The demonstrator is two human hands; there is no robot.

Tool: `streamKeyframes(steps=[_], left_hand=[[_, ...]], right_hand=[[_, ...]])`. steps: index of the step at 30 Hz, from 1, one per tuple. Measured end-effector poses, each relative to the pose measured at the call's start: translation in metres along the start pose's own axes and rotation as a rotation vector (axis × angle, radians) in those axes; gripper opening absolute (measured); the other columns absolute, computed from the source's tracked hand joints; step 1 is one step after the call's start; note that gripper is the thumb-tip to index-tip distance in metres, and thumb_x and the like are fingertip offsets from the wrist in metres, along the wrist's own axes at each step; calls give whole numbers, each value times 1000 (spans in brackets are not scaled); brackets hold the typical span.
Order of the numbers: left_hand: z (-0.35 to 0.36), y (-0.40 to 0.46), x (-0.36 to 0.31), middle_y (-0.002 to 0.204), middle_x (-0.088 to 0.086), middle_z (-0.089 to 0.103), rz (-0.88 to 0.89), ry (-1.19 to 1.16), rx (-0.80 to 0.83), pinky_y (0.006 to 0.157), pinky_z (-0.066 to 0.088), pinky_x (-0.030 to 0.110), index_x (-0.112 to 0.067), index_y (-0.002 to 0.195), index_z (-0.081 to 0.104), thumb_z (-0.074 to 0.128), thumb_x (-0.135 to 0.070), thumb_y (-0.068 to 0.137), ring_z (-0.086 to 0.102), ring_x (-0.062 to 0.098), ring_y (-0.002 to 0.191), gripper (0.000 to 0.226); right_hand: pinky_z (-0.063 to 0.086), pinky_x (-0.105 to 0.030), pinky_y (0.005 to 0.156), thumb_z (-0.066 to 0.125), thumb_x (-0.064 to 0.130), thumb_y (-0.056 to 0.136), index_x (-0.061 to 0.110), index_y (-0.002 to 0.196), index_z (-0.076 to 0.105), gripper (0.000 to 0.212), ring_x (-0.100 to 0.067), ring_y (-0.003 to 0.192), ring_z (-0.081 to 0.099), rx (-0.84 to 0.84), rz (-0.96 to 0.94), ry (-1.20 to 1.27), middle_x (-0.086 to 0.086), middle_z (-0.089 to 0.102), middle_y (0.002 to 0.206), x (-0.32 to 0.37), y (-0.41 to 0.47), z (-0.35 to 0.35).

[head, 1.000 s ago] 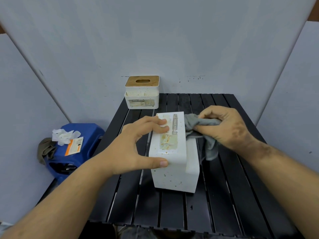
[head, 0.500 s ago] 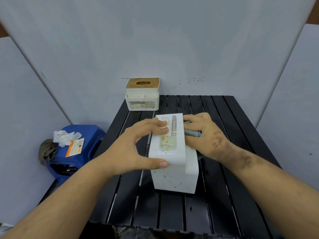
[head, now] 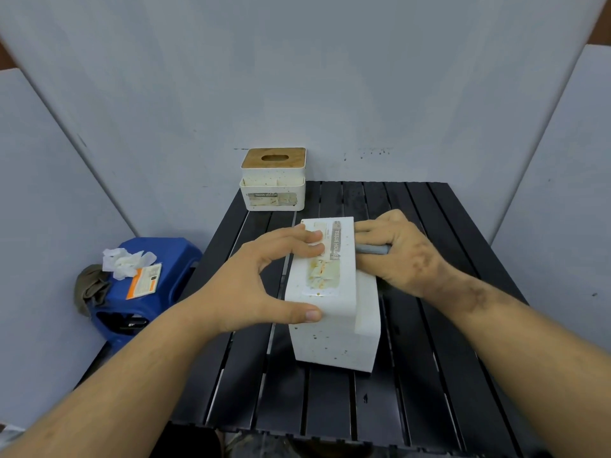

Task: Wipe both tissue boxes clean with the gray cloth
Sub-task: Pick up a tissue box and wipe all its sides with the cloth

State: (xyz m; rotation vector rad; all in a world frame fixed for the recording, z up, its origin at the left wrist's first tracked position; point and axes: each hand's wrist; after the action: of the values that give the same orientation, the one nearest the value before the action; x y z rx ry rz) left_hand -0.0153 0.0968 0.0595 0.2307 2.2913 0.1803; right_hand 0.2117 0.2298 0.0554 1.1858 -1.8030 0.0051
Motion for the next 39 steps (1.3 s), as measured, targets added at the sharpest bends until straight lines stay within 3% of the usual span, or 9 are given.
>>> streamKeyframes(steps=[3, 6, 10, 14, 17, 23, 28, 32, 39], left_hand=[[1, 0, -2, 146, -26, 52, 28, 10, -6, 112, 34, 19, -39, 127, 67, 86, -53, 61, 38, -4, 144, 70], [2, 0, -3, 145, -26, 53, 41, 14, 1, 107, 32, 4, -37, 127, 68, 86, -52, 60, 39, -7, 142, 71], [1, 0, -2, 145, -29, 52, 29, 4, 5, 107, 30, 4, -40, 127, 67, 86, -53, 58, 37, -10, 141, 72], [2, 0, -2, 146, -29, 51, 8, -25, 7, 114, 30, 25, -45, 124, 68, 88, -53, 57, 35, -7, 144, 71], [2, 0, -2, 145, -30, 51, 0, -26, 1, 111, 31, 24, -44, 125, 68, 87, -53, 57, 36, -6, 144, 71], [2, 1, -7, 142, -30, 51, -9, 13, 11, 106, 32, 12, -40, 124, 68, 96, -46, 57, 39, -8, 140, 73], [1, 1, -7, 143, -28, 51, -17, 34, 8, 110, 30, 16, -39, 125, 68, 96, -38, 60, 38, -6, 141, 71], [1, 0, -5, 145, -29, 50, -14, 33, 17, 114, 29, 25, -43, 126, 67, 91, -54, 57, 36, -4, 143, 73], [3, 0, -7, 142, -35, 48, 12, 26, 17, 103, 29, 2, -45, 125, 65, 85, -58, 58, 37, -13, 139, 72]], right_hand=[[42, -18, 96, 80, 27, 78, 38, 105, 75, 30, 10, 105, 53, 31, 71, -48, 29, 70, 105, -2, 1, -7], [53, -26, 75, 82, 8, 75, 42, 96, 77, 40, -9, 90, 58, 22, 112, 40, 18, 74, 97, -6, -5, -30], [48, -9, 80, 80, -2, 74, 28, 92, 80, 35, 13, 89, 60, -29, 67, 79, 28, 73, 90, -9, -12, -34], [39, -38, 103, 76, 34, 83, 51, 103, 72, 26, -6, 111, 47, 4, 92, -132, 37, 64, 113, -13, -6, -6], [34, -51, 108, 65, 54, 82, 55, 114, 66, 32, -10, 121, 44, 34, 112, -211, 37, 59, 121, -14, -6, 7], [52, -15, 88, 77, 6, 83, 17, 107, 77, 27, 5, 101, 66, 62, 78, 97, 20, 73, 109, -1, -5, -11], [51, -25, 99, 86, 10, 70, 32, 91, 81, 31, 1, 101, 68, 0, 223, 31, 19, 75, 103, -21, -13, -45], [54, -18, 89, 85, 7, 69, 27, 88, 82, 28, -7, 96, 72, -2, 285, 25, 12, 77, 97, -27, -24, -76], [56, -23, 89, 84, 6, 69, 17, 94, 80, 28, -14, 99, 73, -36, 246, 155, 2, 78, 100, -9, -26, -68]])
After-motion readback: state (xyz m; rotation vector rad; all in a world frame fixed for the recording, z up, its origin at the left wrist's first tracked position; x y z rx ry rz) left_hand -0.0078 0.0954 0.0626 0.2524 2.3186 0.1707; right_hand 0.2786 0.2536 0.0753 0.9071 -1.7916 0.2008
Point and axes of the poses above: each hand's wrist, its own y-axis towards the middle knuckle, its own z-axis out of the palm, x = y × z
